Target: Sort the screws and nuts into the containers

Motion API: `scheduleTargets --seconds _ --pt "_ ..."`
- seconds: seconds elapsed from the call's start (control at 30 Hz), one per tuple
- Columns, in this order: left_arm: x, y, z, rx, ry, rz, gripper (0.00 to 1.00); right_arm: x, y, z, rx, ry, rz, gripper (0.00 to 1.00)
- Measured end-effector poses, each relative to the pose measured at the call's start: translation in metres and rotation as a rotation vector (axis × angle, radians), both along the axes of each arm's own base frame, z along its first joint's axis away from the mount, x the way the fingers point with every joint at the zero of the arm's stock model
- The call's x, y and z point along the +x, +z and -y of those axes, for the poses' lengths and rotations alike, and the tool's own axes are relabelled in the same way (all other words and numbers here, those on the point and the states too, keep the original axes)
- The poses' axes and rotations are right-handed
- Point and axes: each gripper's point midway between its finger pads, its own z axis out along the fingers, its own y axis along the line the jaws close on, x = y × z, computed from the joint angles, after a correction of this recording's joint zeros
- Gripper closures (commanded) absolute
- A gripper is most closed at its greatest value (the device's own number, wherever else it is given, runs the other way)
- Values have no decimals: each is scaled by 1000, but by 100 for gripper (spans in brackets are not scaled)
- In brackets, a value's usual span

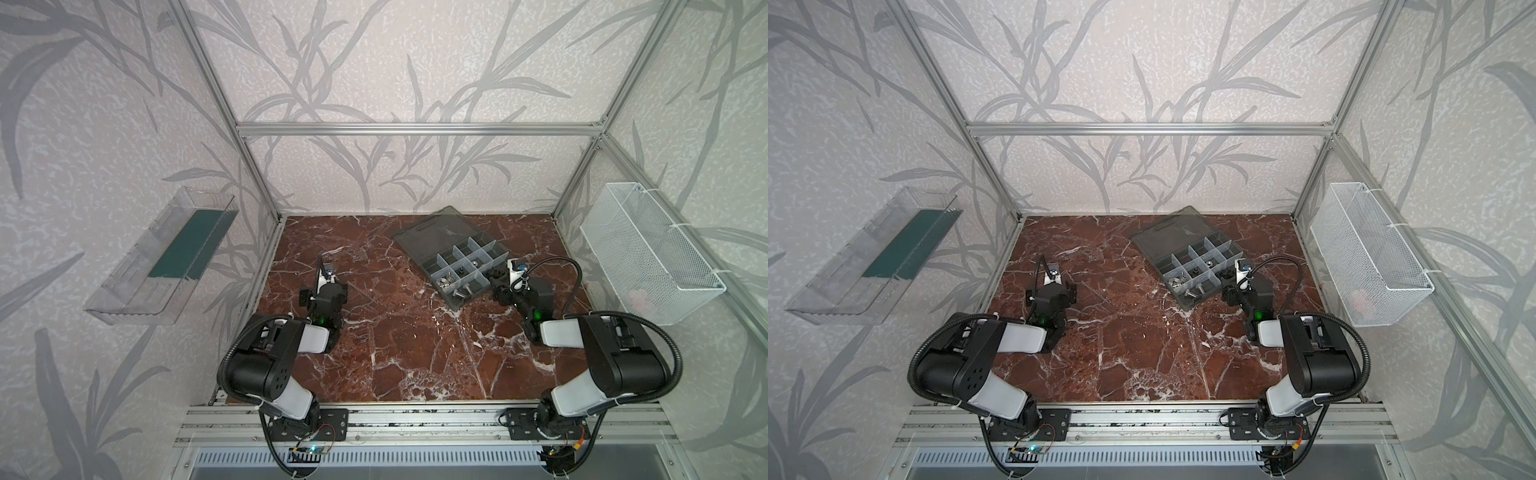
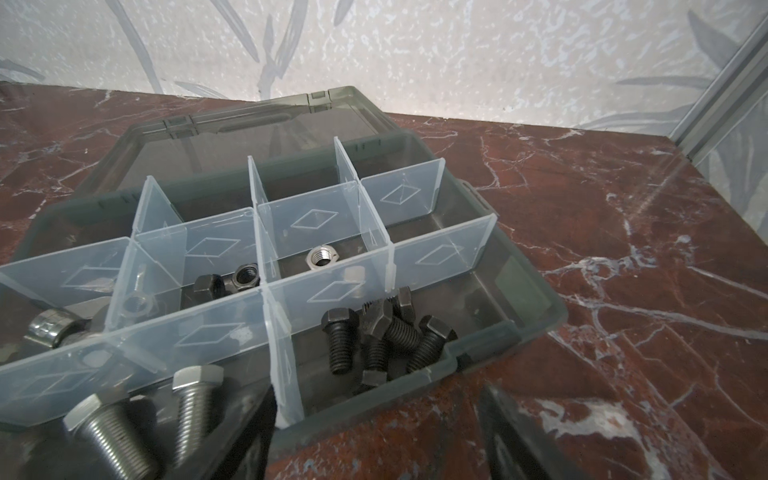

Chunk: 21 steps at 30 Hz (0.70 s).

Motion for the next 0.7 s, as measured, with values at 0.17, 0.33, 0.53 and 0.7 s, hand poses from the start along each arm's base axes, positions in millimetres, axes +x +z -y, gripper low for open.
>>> scheduleTargets --seconds 0.17,0.33,0.53,0.7 --pt "3 10 -13 -38 44 60 0 0 0 3 -10 -17 12 21" --pt "2 12 -16 -62 58 89 0 1 3 5 -13 -23 27 19" --pt "6 4 -33 -137 70 67 1 1 4 5 -17 -22 28 1" --pt "6 0 -33 -172 53 79 1 1 4 4 -17 -22 29 1"
